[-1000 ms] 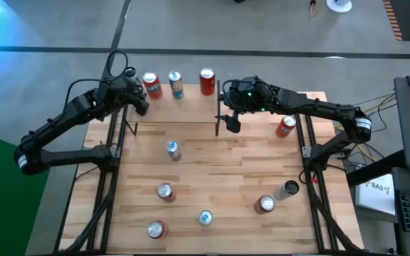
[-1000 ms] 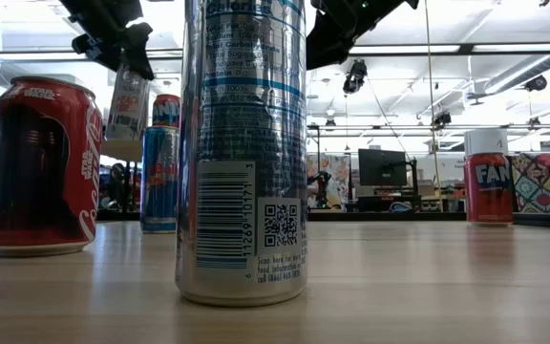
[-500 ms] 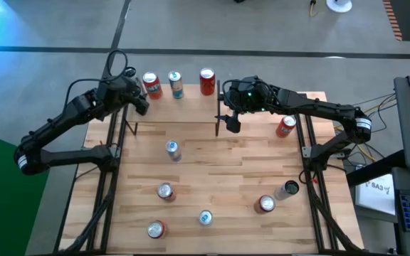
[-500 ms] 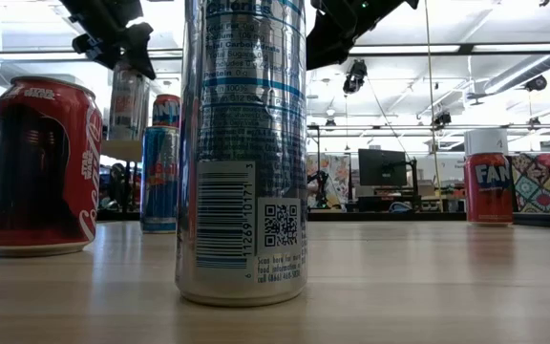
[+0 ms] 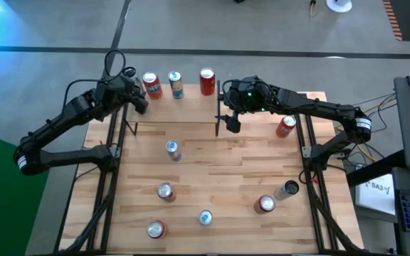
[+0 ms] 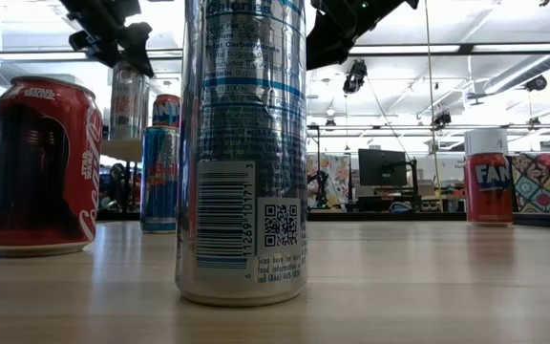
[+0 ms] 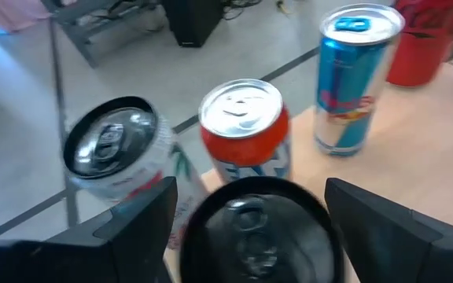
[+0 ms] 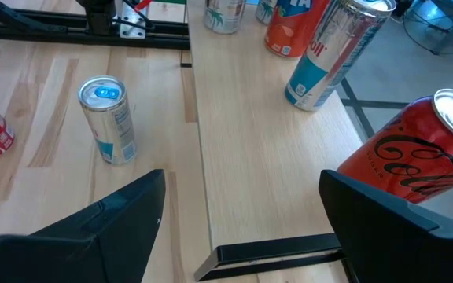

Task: Place canned beverage on shelf
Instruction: Put the white pink soda can on the shelf

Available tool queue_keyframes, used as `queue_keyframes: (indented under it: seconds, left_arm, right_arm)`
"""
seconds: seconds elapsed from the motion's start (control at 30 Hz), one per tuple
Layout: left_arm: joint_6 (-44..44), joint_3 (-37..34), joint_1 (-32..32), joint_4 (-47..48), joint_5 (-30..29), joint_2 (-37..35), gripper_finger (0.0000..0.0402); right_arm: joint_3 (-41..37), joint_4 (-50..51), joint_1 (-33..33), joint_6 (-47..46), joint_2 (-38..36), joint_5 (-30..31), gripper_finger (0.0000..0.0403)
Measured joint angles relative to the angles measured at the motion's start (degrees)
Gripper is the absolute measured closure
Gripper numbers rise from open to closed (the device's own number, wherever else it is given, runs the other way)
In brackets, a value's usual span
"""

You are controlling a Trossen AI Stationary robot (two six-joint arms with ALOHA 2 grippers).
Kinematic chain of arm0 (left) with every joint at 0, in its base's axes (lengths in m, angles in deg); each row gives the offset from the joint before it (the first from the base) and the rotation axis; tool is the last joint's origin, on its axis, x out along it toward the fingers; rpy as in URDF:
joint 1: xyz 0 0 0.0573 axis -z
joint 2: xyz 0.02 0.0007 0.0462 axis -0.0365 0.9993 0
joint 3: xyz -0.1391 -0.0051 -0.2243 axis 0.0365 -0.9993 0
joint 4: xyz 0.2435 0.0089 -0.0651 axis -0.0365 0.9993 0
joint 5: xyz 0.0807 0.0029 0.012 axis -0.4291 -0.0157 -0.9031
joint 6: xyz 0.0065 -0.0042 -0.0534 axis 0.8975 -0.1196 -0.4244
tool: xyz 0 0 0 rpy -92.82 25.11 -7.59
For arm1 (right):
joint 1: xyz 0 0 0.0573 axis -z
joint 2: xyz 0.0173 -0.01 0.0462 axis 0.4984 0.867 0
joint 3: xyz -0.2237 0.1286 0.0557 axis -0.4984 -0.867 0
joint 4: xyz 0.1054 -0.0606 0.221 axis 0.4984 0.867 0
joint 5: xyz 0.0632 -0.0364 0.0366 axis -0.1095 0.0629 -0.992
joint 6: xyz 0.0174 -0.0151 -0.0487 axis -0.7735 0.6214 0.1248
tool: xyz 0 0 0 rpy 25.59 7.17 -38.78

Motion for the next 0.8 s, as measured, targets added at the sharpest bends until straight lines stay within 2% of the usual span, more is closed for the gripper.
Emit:
queue_keyframes:
  seconds: [0.5, 0.57, 0.8]
  left_arm:
    - [3.58, 6.23, 0.00, 0.04, 0.31, -0.69, 0.0092]
    - [3.74, 7.25, 0.00, 0.02, 2.69, -0.76, 0.0092]
    - [0.96, 8.29, 2.67, -1.36, 17.67, -0.74, 0.0099]
  right_arm:
    - [-0.02, 0.00, -0.01, -0.52, 0.00, -0.01, 0.0077]
    - [-0.02, 0.00, -0.01, -0.62, 0.00, -0.01, 0.0077]
    - [-0.02, 0.02, -0.14, -0.92, 0.00, -0.02, 0.0077]
